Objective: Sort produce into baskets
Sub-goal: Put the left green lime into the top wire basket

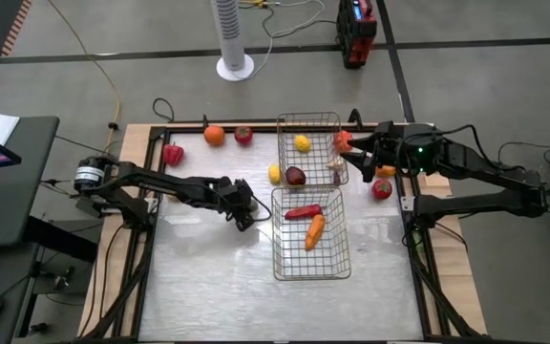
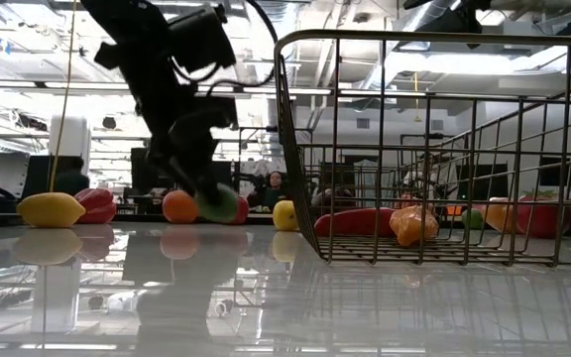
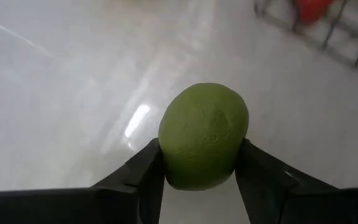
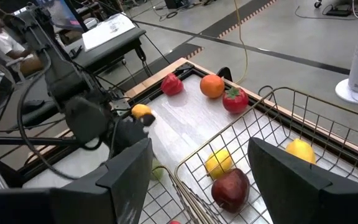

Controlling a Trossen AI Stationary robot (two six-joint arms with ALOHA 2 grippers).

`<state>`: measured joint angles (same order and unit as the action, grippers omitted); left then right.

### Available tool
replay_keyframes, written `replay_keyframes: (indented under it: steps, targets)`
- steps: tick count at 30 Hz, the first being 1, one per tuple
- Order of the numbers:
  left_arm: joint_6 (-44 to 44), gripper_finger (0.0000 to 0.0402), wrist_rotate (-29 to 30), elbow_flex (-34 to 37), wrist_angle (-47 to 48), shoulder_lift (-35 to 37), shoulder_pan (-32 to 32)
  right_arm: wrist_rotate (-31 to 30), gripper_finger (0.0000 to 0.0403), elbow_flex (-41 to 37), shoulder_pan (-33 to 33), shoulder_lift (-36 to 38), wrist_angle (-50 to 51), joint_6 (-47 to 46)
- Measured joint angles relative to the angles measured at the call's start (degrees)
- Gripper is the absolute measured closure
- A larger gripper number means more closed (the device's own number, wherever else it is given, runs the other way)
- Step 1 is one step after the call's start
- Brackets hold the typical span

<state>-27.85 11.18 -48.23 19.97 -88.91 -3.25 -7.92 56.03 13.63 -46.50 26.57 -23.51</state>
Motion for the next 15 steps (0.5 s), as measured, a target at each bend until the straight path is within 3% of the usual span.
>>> replay_keyframes:
  steps: [5, 9, 15]
  targets:
    - [-2.8, 0.0248, 5.7, 0.0, -1.3, 7.0, -3.7, 0.3, 0.0112, 0.0, 0.0, 0.0, 0.0, 0.0]
    - [-5.8, 0.0248, 4.6, -0.1, -9.7, 11.1, -7.8, 0.3, 0.0112, 0.0, 0.0, 0.0, 0.0, 0.3]
    - [-6.5, 0.0247, 1.4, -1.7, -22.9, 7.4, -10.1, 0.3, 0.0112, 0.0, 0.0, 0.0, -0.7, 1.1]
